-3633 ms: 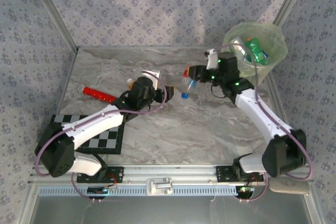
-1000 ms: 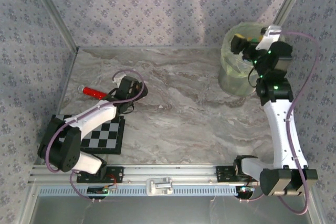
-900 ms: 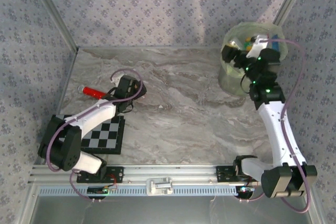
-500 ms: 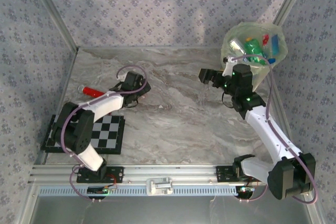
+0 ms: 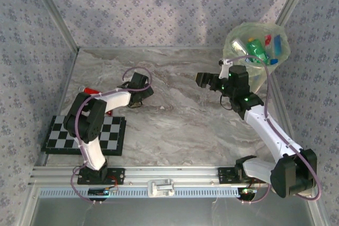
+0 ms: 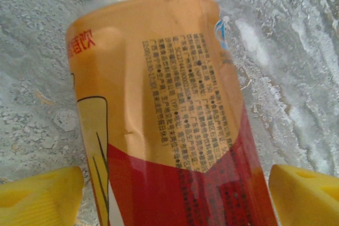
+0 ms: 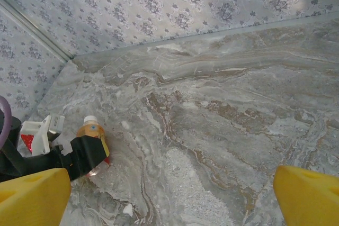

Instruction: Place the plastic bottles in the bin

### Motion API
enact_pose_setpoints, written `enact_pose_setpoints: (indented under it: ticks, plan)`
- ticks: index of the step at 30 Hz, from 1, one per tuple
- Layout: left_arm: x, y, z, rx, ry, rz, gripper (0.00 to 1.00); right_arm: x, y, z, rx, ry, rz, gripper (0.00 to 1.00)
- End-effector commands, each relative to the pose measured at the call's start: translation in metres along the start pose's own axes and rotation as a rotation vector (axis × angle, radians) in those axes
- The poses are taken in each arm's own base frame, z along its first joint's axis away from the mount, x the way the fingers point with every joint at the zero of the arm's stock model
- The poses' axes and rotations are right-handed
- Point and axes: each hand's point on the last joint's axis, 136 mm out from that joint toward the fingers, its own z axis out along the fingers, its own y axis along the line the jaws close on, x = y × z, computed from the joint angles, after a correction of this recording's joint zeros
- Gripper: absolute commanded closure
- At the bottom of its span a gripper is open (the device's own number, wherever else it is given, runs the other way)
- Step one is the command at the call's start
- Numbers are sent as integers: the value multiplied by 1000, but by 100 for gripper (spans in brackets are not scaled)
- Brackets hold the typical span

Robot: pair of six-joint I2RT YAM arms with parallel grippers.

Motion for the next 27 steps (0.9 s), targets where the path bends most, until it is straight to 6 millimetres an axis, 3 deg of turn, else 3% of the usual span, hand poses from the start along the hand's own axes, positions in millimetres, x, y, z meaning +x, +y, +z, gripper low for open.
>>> enact_pose_setpoints:
  ticks: [1, 11, 18, 21, 27]
  plan:
    - [-5, -4, 3, 3, 3, -5, 17, -3, 3, 0, 9, 5, -21, 0]
    - [-4, 2, 4, -7, -5, 2, 39, -4, 6, 1, 10, 7, -38, 0]
    - [-6, -1, -3, 19, -17, 17, 44, -4, 7, 1, 9, 8, -40, 0]
    - [-9, -12, -11, 85, -23, 45, 46, -4, 10, 1, -3, 8, -37, 0]
    - [-13, -58, -47, 337, -81, 181, 46, -3, 28, 8, -91, 31, -14, 0]
